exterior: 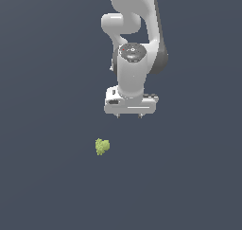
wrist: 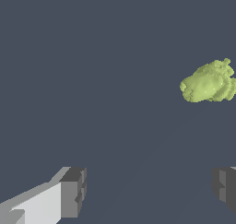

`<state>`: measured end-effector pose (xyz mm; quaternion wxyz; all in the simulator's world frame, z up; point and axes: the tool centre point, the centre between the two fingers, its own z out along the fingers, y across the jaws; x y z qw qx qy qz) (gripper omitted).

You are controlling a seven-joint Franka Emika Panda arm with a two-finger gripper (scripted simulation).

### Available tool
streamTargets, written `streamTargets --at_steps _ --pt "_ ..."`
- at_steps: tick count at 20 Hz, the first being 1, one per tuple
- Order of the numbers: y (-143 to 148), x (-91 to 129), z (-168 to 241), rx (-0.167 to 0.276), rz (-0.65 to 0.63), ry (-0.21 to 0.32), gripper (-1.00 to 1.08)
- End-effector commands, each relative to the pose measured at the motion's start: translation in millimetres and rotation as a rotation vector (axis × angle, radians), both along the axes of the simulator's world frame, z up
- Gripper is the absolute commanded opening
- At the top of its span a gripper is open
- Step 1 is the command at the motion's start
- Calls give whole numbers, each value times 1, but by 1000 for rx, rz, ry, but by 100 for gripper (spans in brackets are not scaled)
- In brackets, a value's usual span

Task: Pick up the object and move it to a goal position.

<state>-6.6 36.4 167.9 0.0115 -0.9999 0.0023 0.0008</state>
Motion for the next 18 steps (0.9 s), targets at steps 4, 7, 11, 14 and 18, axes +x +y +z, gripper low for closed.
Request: streamTargets --at_steps 4,7,11,14,18 --pt "3 -1 2 -4 13 0 100" --pt "11 -2 8 -14 47 1 100" --pt "15 -3 11 -19 63 1 100" --pt "13 -2 10 -18 62 1 100" --pt "9 2 7 -18 74 1 100"
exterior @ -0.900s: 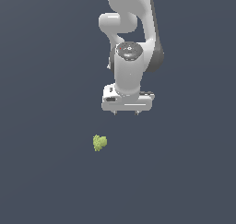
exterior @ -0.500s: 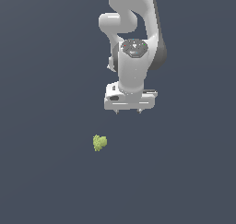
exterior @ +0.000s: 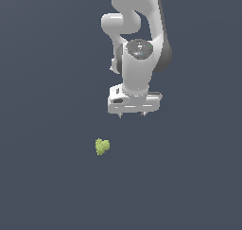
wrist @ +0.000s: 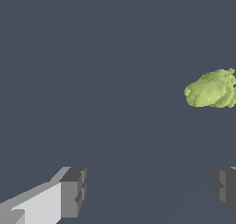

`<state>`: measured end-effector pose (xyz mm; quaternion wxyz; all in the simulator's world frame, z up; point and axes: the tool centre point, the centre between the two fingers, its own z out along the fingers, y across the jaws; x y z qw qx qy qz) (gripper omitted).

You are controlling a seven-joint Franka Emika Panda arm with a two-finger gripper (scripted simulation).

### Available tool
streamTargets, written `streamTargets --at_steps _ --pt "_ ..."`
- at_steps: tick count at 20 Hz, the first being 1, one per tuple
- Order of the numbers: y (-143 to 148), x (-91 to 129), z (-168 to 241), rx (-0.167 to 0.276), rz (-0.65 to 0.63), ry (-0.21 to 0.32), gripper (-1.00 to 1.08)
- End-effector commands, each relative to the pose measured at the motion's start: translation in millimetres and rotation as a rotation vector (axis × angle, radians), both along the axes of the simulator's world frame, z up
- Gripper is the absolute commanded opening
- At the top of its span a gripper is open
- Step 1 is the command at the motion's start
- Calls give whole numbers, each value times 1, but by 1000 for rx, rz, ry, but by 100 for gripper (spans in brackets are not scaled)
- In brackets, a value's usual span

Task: Pick up the object and move it to a goal position.

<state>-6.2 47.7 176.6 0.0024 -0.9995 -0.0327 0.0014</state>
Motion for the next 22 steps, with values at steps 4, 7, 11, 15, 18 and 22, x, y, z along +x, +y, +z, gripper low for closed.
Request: streamTargets --at_steps 4,7,11,15,18,22 --pt "-12 11 -8 0 28 0 100" --pt "-23 20 -15 -1 54 -1 100" --pt "-44 35 -28 -1 99 -1 100" --pt "-70 52 -45 -2 155 -2 100" --pt "-90 62 -58 -3 194 -3 100" --pt "-111 71 -72 -3 235 -3 100"
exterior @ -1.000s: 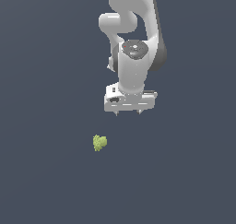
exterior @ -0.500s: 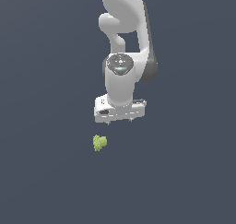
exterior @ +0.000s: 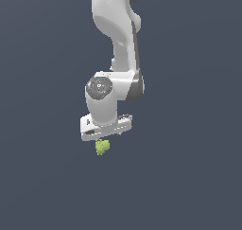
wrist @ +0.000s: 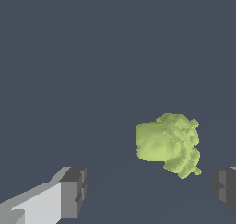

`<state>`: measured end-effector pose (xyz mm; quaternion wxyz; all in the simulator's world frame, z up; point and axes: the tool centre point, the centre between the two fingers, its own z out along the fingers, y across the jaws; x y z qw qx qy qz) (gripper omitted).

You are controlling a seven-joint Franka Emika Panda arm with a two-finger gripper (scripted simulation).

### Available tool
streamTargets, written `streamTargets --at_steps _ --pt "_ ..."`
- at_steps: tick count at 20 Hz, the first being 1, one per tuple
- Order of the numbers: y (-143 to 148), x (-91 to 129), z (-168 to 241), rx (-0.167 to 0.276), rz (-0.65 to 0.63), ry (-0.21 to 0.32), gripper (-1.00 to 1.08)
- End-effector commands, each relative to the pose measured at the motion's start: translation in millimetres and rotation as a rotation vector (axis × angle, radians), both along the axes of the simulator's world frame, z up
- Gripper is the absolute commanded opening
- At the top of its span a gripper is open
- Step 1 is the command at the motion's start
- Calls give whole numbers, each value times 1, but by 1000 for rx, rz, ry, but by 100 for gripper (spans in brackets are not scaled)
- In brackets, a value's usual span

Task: Pick up the object and move it to a goal position.

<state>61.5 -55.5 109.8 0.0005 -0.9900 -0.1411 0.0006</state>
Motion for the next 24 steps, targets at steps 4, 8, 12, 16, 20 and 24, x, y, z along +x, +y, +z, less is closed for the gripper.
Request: streamTargets --at_steps 4,8,12,16,20,24 --pt "-22 9 -15 -1 45 -1 100" --pt "-30 12 -21 -1 61 -1 100" --pt "-32 12 -22 -1 61 -1 100" --pt "-32 12 -28 -1 61 -1 100" --pt "-32 12 -47 -1 63 -1 100" --pt "-32 11 -67 -1 64 -1 100"
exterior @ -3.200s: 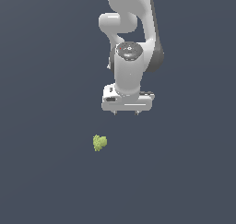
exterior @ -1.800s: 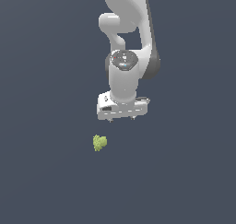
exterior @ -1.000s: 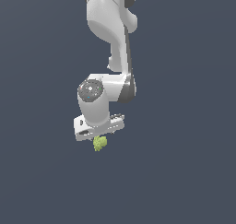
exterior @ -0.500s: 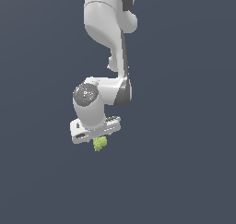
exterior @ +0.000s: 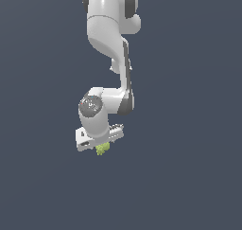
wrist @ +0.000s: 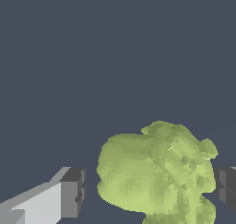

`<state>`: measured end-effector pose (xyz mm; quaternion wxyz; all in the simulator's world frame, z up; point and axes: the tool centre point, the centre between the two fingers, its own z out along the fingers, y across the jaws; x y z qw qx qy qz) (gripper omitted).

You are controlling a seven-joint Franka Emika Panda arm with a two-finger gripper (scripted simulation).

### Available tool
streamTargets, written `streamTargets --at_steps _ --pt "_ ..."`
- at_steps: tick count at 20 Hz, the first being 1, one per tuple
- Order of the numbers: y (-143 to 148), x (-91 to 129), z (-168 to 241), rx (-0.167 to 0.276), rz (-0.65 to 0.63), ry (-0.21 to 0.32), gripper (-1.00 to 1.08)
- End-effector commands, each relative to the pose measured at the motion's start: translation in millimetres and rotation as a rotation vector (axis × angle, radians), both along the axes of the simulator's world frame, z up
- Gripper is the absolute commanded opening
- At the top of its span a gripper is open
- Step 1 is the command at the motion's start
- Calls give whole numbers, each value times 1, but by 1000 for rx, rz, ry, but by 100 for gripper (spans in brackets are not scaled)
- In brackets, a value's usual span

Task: Pick up the object and move it to a goal position.

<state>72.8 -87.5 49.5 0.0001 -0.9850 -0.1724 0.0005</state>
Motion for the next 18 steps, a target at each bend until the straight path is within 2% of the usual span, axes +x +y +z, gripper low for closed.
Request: streamTargets --at_steps 1,6,7,18 --pt "0 0 -9 0 1 -1 100" --pt "0 2 -12 0 1 -1 100" --pt "0 2 -12 0 1 -1 -100" --pt "0 1 -12 0 1 -1 -100"
